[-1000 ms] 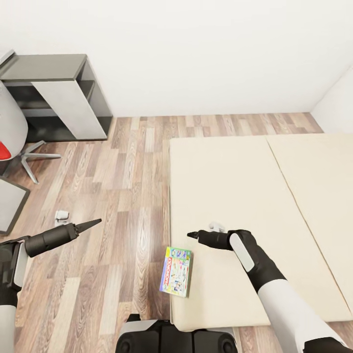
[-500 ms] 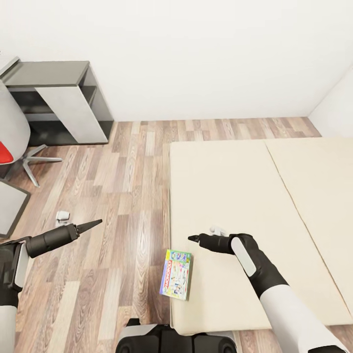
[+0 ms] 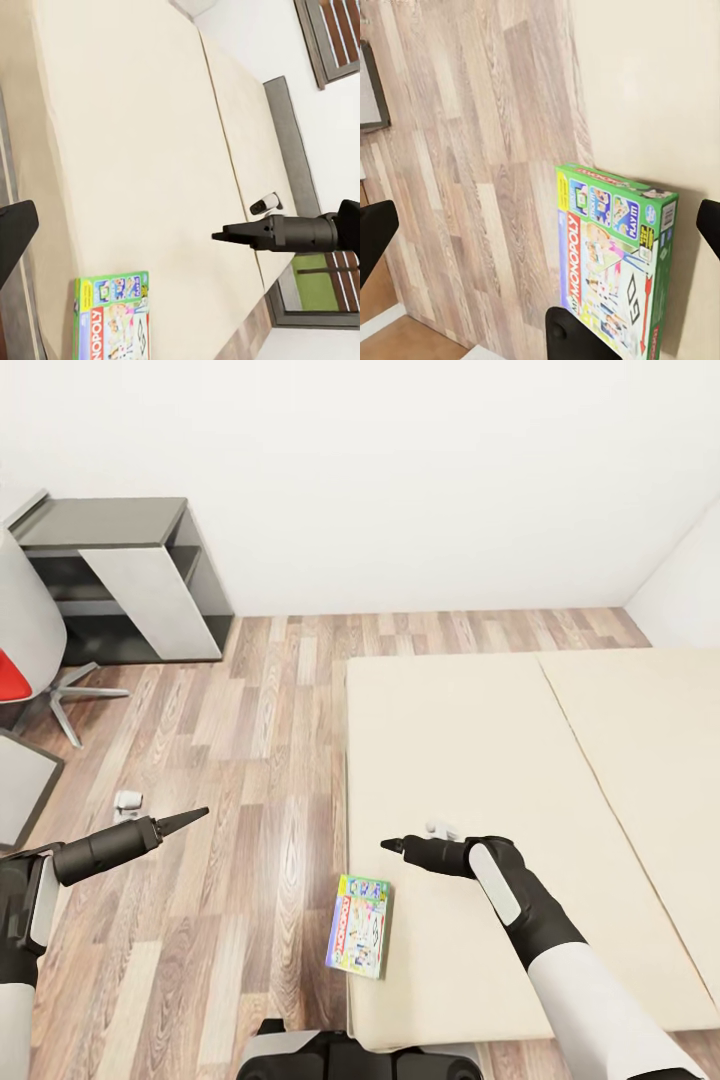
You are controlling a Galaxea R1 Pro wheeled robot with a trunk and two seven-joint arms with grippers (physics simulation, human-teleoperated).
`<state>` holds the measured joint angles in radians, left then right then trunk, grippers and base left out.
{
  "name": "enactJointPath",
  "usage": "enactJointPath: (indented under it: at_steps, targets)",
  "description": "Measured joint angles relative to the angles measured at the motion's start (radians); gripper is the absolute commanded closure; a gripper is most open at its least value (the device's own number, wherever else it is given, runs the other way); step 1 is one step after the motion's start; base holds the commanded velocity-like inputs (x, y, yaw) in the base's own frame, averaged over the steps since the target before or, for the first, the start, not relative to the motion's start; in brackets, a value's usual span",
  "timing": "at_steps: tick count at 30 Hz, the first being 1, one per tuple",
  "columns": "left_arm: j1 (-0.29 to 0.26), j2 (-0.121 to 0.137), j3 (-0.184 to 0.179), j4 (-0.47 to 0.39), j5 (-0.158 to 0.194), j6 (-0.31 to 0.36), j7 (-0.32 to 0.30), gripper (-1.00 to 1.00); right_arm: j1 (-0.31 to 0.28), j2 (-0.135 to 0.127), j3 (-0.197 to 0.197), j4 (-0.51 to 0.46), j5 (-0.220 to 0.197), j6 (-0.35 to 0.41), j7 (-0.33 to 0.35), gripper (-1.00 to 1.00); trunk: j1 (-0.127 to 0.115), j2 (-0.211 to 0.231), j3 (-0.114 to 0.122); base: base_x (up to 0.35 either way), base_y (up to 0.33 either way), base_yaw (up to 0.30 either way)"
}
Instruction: Put all the toys in the child's room - the three board games (two on the bed and one on the table), the two jigsaw puzzles on the table, and the tennis ball on the table - inside the toy box on the table in the child's room.
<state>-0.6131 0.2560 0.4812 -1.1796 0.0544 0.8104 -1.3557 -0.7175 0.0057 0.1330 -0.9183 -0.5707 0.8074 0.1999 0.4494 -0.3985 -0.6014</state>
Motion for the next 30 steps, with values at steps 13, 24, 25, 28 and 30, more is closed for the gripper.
enactJointPath:
  at_steps: [13, 24, 25, 28, 30]
  targets:
    - [0.0, 0.0, -0.001, 0.0, -0.001, 0.0, 0.001, -1.0, 0.0, 0.0, 0.001, 0.0, 0.0, -0.004, -0.003, -1.0, 0.0, 0.0, 0.021, 0.0, 0.0, 0.0]
    - [0.0, 0.0, 0.0, 0.0, -0.002, 0.0, 0.001, -1.0, 0.0, 0.001, 0.001, 0.001, 0.001, -0.005, -0.004, -1.0, 0.0, 0.0, 0.039, 0.0, 0.0, 0.0]
    - [0.0, -0.001, 0.0, 0.0, -0.002, 0.0, 0.001, -1.0, 0.0, 0.001, 0.001, 0.001, 0.001, -0.005, -0.004, -1.0, 0.0, 0.0, 0.04, 0.0, 0.0, 0.0]
    - [0.0, 0.0, 0.0, 0.0, -0.003, -0.001, 0.001, -1.0, 0.0, 0.002, 0.002, 0.001, 0.002, -0.005, -0.004, -1.0, 0.0, 0.0, 0.045, 0.0, 0.0, 0.0]
    - [0.0, 0.0, 0.0, 0.0, -0.003, 0.0, 0.001, -1.0, 0.0, 0.001, 0.002, 0.001, 0.002, -0.005, -0.004, -1.0, 0.0, 0.0, 0.048, 0.0, 0.0, 0.0]
